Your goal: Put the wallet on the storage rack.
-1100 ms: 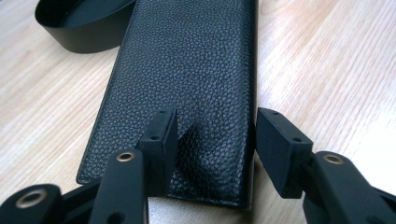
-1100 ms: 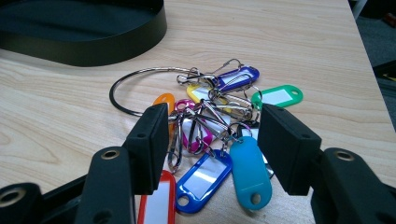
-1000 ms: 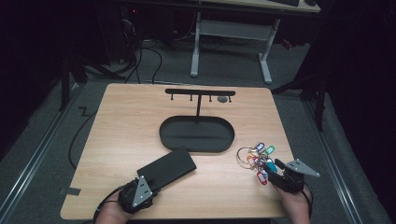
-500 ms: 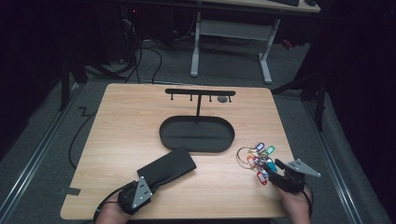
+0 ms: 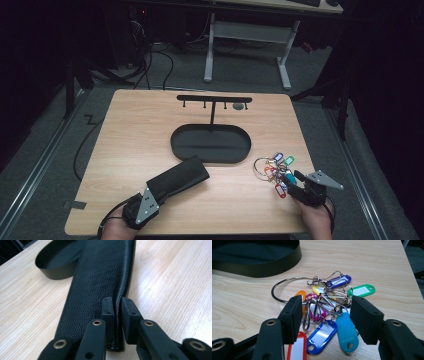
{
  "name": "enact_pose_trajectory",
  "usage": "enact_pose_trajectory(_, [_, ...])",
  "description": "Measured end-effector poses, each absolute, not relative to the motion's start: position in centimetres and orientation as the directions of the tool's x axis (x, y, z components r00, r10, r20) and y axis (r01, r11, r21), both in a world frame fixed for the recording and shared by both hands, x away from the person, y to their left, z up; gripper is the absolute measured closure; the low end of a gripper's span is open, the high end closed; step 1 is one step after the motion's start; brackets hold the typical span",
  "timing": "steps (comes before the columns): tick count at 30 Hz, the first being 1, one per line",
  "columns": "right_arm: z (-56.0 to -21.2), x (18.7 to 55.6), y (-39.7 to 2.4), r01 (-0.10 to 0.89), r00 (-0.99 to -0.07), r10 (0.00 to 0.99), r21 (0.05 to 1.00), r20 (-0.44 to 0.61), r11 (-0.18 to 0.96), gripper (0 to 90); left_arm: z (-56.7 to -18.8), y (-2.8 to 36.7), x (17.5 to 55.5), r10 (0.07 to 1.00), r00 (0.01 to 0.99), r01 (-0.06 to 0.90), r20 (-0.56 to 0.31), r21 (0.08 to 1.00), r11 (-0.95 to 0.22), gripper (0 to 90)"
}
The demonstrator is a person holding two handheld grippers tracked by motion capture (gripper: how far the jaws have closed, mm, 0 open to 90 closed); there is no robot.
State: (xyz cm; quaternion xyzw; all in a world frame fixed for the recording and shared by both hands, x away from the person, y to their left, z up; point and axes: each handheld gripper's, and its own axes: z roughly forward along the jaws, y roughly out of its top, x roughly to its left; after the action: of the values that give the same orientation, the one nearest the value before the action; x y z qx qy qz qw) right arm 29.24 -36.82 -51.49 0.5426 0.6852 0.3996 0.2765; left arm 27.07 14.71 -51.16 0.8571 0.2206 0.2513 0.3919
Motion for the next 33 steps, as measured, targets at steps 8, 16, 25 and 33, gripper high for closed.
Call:
enact_pose_trajectory(8, [-51.5,29.2,-36.9,0.521,-0.259,0.964,0.848,0.055,0.092,43.8,-50.6,15.4,27.2,0.6,0.774,0.202,0.202,0.82,-0.536,82.1])
enact_pose_trajectory(16, [-51.5,29.2,-36.9,0.523,-0.255,0.965,0.848,0.058,0.087,43.8,-49.6,16.7,27.3,0.611,0.79,0.262,0.049,0.874,-0.409,83.7])
enact_pose_trajectory(25, [-51.4,29.3,-37.0,0.52,-0.26,0.964,0.849,0.056,0.09,43.8,-49.4,17.3,26.0,0.615,0.789,0.292,0.001,0.879,-0.377,84.0])
enact_pose_trajectory(33, [-51.5,29.4,-36.8,0.526,-0.262,0.963,0.846,0.06,0.09,43.8,-49.0,18.9,27.4,0.647,0.751,0.374,-0.131,0.892,-0.253,84.4])
